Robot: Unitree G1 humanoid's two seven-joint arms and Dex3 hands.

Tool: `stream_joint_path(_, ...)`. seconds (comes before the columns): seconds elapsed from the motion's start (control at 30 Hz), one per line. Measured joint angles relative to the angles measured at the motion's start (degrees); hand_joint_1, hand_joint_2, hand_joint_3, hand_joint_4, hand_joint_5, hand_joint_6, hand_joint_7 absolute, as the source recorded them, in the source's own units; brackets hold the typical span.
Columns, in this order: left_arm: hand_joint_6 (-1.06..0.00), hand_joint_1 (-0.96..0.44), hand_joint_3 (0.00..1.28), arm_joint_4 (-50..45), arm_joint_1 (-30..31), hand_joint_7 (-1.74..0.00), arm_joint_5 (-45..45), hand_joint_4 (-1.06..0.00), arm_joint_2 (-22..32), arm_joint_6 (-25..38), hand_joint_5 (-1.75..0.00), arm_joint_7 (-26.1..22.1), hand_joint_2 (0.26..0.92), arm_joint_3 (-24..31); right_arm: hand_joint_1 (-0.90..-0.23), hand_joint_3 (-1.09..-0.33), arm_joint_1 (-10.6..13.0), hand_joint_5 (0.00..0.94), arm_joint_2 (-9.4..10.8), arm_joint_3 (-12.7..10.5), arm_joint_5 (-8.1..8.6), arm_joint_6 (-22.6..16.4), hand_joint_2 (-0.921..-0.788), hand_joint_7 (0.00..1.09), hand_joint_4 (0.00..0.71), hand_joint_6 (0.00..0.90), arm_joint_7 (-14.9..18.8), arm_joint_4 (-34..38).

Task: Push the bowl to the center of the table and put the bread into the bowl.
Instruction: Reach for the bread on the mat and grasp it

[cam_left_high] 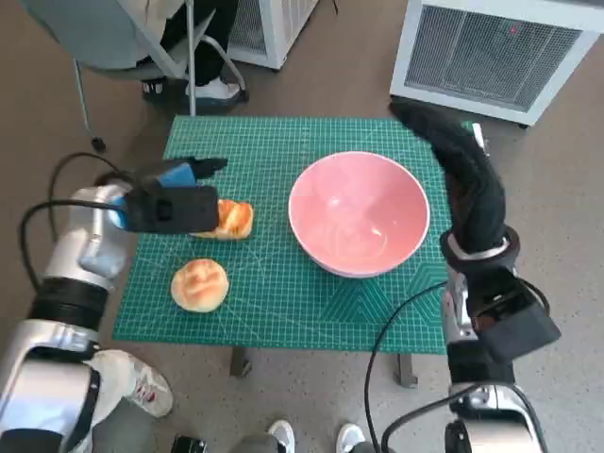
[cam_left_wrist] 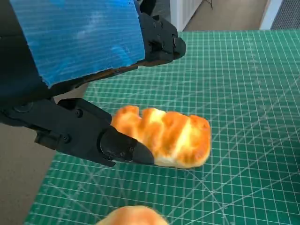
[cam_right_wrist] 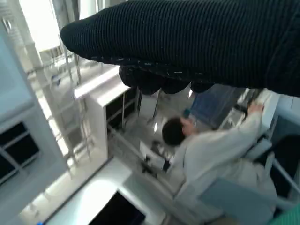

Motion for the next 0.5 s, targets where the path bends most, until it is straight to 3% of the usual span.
stream_joint_path(0.5, -0.22, -0.04, 0.0, 9.22, -3.15, -0.02, 2.47, -0.09, -3.06, -0.96, -0.01, 3.56, 0.779, -4.09, -0.592, -0.843, 0.74, 0.081, -0.02, 0.22, 1.46, 1.69, -0.921, 0.76, 0.31, -0.001, 1.06, -1.83)
